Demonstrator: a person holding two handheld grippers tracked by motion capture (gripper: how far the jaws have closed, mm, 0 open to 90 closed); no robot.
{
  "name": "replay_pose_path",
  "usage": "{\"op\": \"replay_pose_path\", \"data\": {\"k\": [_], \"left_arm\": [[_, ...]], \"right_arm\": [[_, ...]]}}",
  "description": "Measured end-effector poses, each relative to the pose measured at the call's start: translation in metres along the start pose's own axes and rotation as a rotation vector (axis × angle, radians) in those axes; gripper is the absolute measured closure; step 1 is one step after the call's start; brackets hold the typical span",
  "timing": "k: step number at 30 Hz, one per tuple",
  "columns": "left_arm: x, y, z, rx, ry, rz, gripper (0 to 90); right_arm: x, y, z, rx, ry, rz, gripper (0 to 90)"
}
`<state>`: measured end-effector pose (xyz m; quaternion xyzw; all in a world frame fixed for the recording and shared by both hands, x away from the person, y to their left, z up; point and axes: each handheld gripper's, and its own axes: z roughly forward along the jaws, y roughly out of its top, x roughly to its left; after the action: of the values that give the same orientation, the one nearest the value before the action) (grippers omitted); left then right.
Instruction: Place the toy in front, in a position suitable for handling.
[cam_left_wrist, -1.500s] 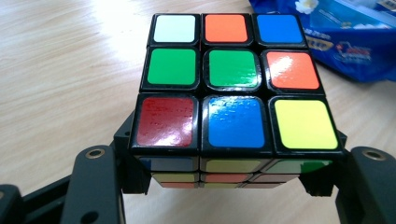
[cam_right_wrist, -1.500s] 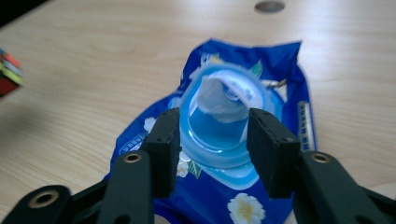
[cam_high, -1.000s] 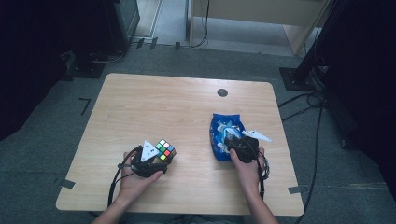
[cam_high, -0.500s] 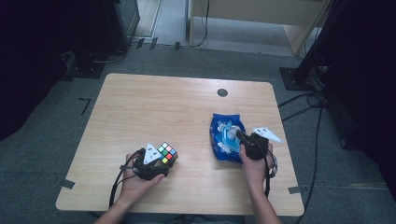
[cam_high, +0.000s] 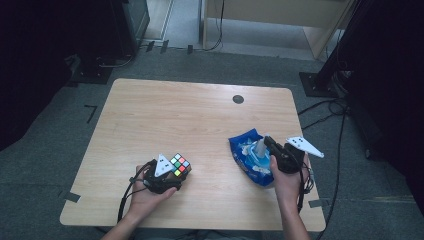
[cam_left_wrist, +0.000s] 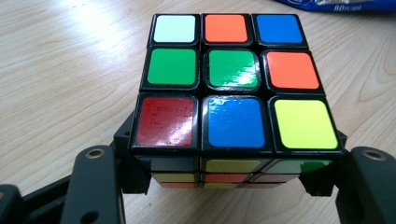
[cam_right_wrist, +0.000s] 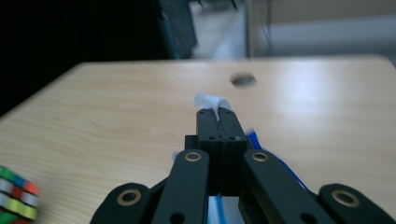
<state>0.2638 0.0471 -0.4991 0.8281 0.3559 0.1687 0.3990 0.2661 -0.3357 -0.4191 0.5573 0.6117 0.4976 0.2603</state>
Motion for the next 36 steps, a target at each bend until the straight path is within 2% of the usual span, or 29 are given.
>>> {"op": "replay_pose_path", "data": {"k": [1,3,4,5,6,9,10,11,12,13,14,15,16,18,19,20,21,22,23,24,26,28,29,30,31,32,33,35,36], "left_arm": [[0.000,0.000,0.001,-0.001,-0.001,0.000,34.1],[0.000,0.000,0.002,0.003,0.000,0.002,34.1],[0.000,0.000,0.002,0.003,-0.001,0.001,34.1],[0.000,0.000,0.002,0.002,0.002,0.002,34.1],[0.000,0.000,0.002,0.002,0.002,0.002,34.1],[0.002,0.000,0.001,0.001,0.002,-0.001,34.1],[0.002,0.000,0.001,0.001,0.002,0.000,34.1],[0.002,0.000,0.001,0.003,0.001,0.001,34.2],[0.002,0.000,0.002,0.005,-0.002,0.002,34.2],[0.002,0.000,0.002,0.005,-0.005,0.001,34.2],[0.002,0.000,0.002,0.007,-0.007,0.001,34.1],[0.002,0.000,0.002,0.005,-0.008,0.001,34.1],[0.002,0.000,0.002,0.005,-0.008,0.001,34.2],[0.001,0.001,0.001,0.000,-0.009,0.003,34.1],[0.002,0.001,0.001,0.001,-0.009,0.004,34.2],[0.002,0.001,0.001,0.001,-0.009,0.004,34.2],[0.003,0.001,0.001,0.002,-0.009,0.003,34.1],[0.003,0.001,0.001,0.001,-0.008,0.002,34.1],[0.004,0.001,0.001,0.001,-0.008,0.001,34.1],[0.004,0.001,0.002,0.001,-0.007,0.001,34.1],[0.003,0.001,0.002,0.001,-0.009,0.001,34.1],[0.002,0.001,0.002,-0.001,-0.010,0.002,34.1],[0.001,0.001,0.001,-0.001,-0.012,0.006,34.2],[0.001,0.001,0.001,-0.001,-0.012,0.009,34.2],[0.000,0.001,0.001,-0.004,-0.014,0.011,34.1],[0.000,0.001,0.000,-0.004,-0.014,0.013,34.1],[0.001,0.001,0.000,-0.007,-0.012,0.011,34.1],[0.001,0.001,0.000,-0.007,-0.010,0.008,34.1],[0.002,0.001,0.000,-0.008,-0.010,0.007,34.2]], "right_arm": [[0.000,0.000,0.000,0.000,0.000,0.000,90.0],[0.007,0.008,-0.008,-0.064,0.039,-0.022,90.0],[0.008,0.010,-0.010,-0.082,0.050,-0.017,90.0],[0.007,0.008,-0.014,-0.131,0.096,0.011,90.0],[0.007,0.008,-0.014,-0.131,0.096,0.011,90.0],[0.006,0.005,-0.020,-0.155,0.069,-0.034,90.0],[0.005,0.005,-0.022,-0.143,0.045,-0.053,90.0],[0.002,0.002,-0.020,-0.069,-0.017,-0.069,90.0],[0.002,0.002,-0.020,-0.069,-0.017,-0.069,90.0],[-0.001,-0.002,-0.016,-0.015,-0.056,-0.097,90.0],[-0.010,-0.012,-0.008,0.059,-0.125,-0.108,88.6],[-0.016,-0.016,-0.006,0.084,-0.129,-0.076,85.1],[-0.016,-0.016,-0.006,0.084,-0.129,-0.076,85.1],[-0.028,-0.020,-0.002,0.131,-0.130,-0.043,71.5],[-0.033,-0.021,-0.006,0.118,-0.098,-0.050,67.2],[-0.033,-0.021,-0.006,0.118,-0.098,-0.050,67.2],[-0.035,-0.021,-0.010,0.121,-0.060,-0.061,56.3],[-0.035,-0.021,-0.010,0.121,-0.060,-0.061,56.3],[-0.035,-0.022,-0.011,0.134,-0.033,-0.062,52.7],[-0.035,-0.027,-0.008,0.176,0.003,-0.073,44.8],[-0.032,-0.033,0.001,0.224,0.023,-0.076,41.7],[-0.031,-0.037,0.005,0.244,0.015,-0.081,42.3],[-0.029,-0.041,0.009,0.263,-0.008,-0.088,45.5],[-0.028,-0.047,0.017,0.303,-0.092,-0.096,62.8],[-0.029,-0.048,0.017,0.295,-0.114,-0.093,72.5],[-0.029,-0.048,0.017,0.295,-0.114,-0.093,72.5],[-0.033,-0.045,0.012,0.255,-0.107,-0.049,84.9],[-0.033,-0.043,0.009,0.236,-0.111,-0.043,86.9],[-0.032,-0.038,0.003,0.196,-0.114,-0.046,88.6]]}}
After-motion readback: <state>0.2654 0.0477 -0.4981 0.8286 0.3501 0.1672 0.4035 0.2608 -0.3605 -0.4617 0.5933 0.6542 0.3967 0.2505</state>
